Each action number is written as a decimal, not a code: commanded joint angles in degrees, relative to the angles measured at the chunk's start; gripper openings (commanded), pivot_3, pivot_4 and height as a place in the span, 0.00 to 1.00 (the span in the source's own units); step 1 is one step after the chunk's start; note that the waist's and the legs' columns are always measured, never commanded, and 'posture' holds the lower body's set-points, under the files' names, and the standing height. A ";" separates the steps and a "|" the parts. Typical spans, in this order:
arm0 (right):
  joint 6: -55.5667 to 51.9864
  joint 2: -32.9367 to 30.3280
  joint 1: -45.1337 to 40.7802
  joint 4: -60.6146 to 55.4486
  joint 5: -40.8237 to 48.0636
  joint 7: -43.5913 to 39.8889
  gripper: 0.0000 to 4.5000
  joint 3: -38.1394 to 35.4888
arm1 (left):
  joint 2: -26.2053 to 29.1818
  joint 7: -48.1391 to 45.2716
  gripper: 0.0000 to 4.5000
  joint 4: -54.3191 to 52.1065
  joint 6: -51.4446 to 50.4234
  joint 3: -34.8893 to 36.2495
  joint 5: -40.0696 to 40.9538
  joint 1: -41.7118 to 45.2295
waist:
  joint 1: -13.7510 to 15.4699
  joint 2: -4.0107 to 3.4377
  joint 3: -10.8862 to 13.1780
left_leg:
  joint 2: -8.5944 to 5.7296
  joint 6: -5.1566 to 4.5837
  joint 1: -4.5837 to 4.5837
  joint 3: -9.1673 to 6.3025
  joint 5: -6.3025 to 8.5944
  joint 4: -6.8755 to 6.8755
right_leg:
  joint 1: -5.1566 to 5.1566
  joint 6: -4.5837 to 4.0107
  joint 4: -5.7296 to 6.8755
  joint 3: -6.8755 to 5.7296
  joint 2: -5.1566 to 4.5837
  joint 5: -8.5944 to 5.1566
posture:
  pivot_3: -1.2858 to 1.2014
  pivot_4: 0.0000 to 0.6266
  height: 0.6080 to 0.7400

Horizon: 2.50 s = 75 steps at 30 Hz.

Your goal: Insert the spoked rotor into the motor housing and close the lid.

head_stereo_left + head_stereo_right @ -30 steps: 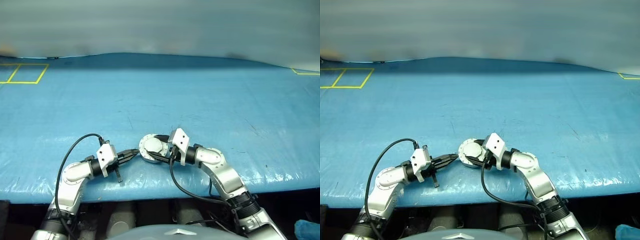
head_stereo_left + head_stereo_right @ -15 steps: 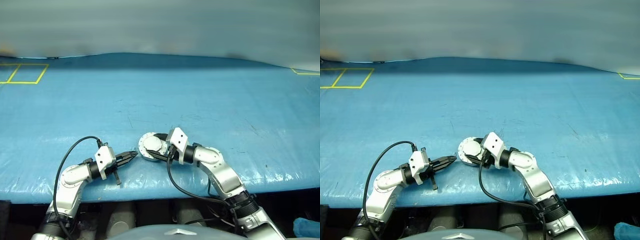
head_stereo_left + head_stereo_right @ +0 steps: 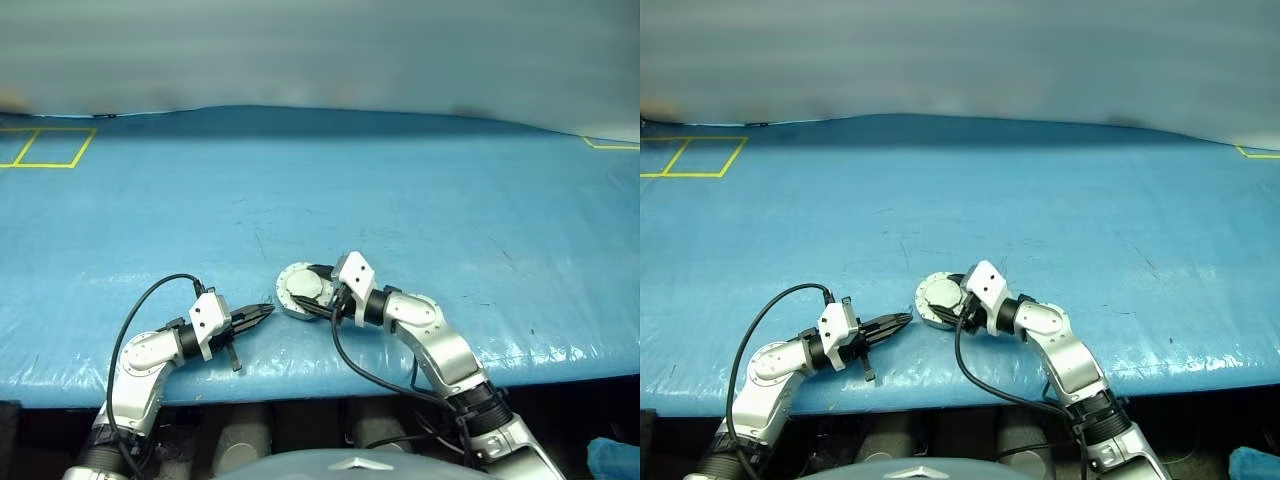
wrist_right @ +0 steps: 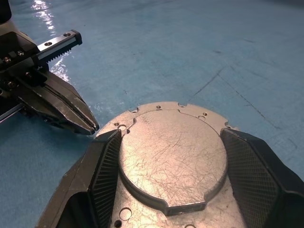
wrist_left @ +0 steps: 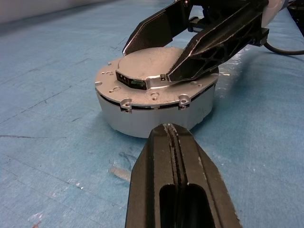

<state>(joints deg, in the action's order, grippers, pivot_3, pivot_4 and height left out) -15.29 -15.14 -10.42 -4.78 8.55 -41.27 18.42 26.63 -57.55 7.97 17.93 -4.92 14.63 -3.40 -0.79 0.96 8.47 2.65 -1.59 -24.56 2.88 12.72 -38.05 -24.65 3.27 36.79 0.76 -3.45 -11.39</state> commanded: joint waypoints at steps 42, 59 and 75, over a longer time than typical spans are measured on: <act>-5.85 0.87 -1.92 -0.03 -4.25 5.79 0.67 2.31 | -0.26 1.57 0.00 -0.46 0.44 0.04 -0.50 -1.31 | -0.17 -0.02 0.01 | 0.30 0.03 0.02 0.01 0.02 0.12 | -0.19 0.04 -0.06 -0.07 -0.05 -0.07 | 0.52 0.24 1.00; -7.54 -0.12 -2.10 1.54 -5.76 7.20 0.67 2.49 | -2.91 6.96 0.00 -3.51 -13.31 4.14 6.94 2.52 | -0.34 0.00 -0.04 | 0.33 0.07 0.13 -0.01 0.04 0.10 | -0.12 0.04 -0.05 -0.20 -0.13 -0.07 | 0.52 0.24 1.00; -7.28 -0.12 -0.80 0.48 -5.80 8.37 0.67 2.28 | -1.64 5.55 0.00 -3.74 -21.48 -2.81 0.90 8.46 | -0.10 0.00 -0.07 | 0.30 0.06 0.17 -0.03 0.04 0.15 | -0.05 0.04 -0.14 -0.21 -0.09 -0.07 | 0.52 0.24 1.00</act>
<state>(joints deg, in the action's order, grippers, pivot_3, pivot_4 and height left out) -20.57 -14.16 -12.44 -6.13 4.40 -34.20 21.35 24.07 -52.21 4.68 -2.41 -5.73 18.37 5.16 -0.89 0.96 8.40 2.95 -1.53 -24.40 2.84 12.75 -37.91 -24.69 3.31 36.65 0.53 -3.54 -11.46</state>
